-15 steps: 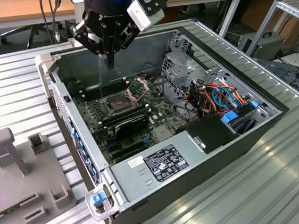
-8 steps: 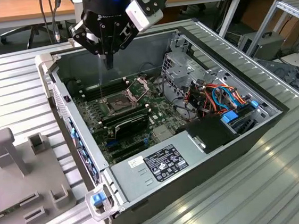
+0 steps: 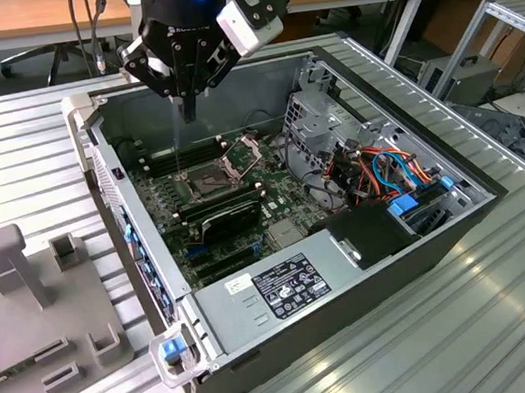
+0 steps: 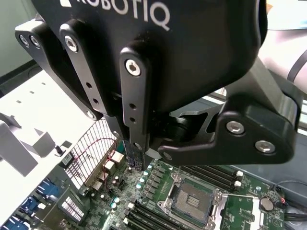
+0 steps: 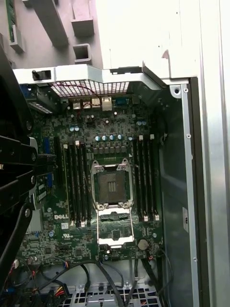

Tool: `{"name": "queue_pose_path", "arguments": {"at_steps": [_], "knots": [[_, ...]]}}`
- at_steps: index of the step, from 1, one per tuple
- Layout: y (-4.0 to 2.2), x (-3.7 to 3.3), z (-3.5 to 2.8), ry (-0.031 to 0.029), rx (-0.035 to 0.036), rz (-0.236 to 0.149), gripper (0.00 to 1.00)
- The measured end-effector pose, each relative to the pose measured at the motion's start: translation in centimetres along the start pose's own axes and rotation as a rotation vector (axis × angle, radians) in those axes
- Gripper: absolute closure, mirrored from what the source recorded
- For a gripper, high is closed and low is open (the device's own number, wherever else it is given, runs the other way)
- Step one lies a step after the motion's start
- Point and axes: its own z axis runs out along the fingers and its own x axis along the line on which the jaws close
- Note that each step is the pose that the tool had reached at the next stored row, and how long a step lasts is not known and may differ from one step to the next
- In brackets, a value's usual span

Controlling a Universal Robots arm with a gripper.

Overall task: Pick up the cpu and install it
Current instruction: 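Reach for the cpu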

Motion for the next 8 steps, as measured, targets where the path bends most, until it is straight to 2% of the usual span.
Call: {"name": "queue_pose_path", "arguments": {"at_steps": [8], "knots": [[-0.02,0.31,-0.01,0.0,0.0,0.0,0.89]]}}
